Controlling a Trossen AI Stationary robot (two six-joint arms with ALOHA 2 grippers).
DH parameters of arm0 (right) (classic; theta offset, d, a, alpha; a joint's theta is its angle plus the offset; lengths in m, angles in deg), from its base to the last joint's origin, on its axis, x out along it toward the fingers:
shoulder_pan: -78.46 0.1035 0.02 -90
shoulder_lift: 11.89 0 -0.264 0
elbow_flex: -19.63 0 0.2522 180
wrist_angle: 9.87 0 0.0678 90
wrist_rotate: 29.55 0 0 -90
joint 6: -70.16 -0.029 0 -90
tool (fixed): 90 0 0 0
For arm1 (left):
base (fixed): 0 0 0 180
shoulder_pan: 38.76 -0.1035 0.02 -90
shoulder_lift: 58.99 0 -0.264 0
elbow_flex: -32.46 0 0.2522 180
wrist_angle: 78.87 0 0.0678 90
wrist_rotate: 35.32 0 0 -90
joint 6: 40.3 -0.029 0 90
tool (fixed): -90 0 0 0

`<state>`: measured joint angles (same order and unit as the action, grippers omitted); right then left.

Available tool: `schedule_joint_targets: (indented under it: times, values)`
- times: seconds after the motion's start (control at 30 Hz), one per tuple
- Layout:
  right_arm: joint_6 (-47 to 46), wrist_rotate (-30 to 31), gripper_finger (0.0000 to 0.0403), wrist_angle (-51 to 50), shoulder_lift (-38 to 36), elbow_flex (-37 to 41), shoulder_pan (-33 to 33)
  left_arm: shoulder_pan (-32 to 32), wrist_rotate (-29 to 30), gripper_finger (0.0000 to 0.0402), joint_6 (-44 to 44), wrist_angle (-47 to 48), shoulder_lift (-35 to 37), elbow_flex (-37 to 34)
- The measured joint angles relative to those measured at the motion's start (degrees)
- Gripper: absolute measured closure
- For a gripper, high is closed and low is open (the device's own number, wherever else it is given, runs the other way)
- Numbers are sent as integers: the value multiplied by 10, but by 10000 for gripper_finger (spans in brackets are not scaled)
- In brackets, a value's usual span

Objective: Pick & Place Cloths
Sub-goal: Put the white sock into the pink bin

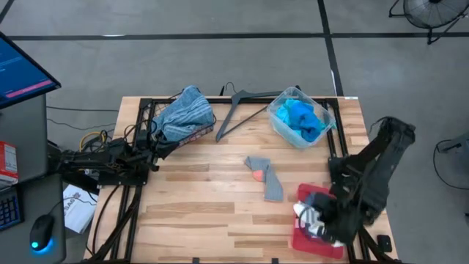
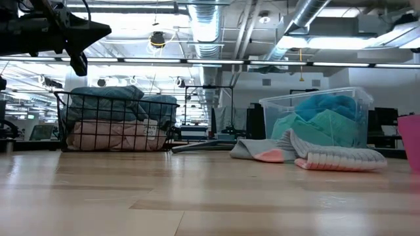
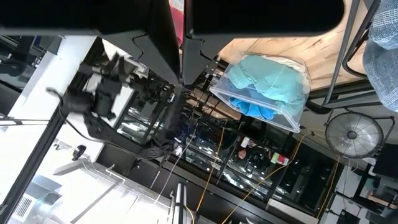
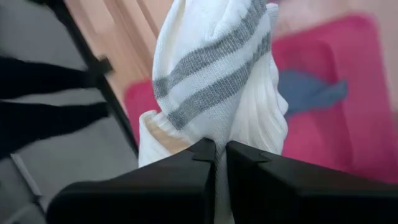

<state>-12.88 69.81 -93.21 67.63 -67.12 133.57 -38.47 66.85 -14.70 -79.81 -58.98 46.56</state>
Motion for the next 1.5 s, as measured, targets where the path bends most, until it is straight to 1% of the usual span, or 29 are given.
schedule_joint_targets:
  times: [0.1,0.3,0.4,0.63,0.83,1.0,1.2,1.3,1.4,1.5]
  values:
    - [-16,-4,393,10,48,0,21,0,0,400,0,0,0,0]
    - [-15,-5,393,37,134,0,39,0,0,400,0,0,0,0]
    - [-15,-19,393,53,168,0,48,0,0,400,0,0,0,0]
    - [-15,-25,392,114,233,8,55,0,0,400,0,-1,0,0]
    - [-17,-46,386,162,244,40,46,0,0,400,0,-3,0,0]
    - [-6,-46,370,165,244,59,32,0,0,400,0,-4,0,0]
    - [-6,-49,369,233,244,99,21,0,0,400,0,-4,0,0]
    - [-10,-49,366,239,244,105,21,0,0,400,0,-5,0,0]
    - [-10,-53,348,232,244,105,21,0,0,400,0,-6,0,0]
    - [-11,-67,314,233,244,105,21,0,0,400,0,-8,0,0]
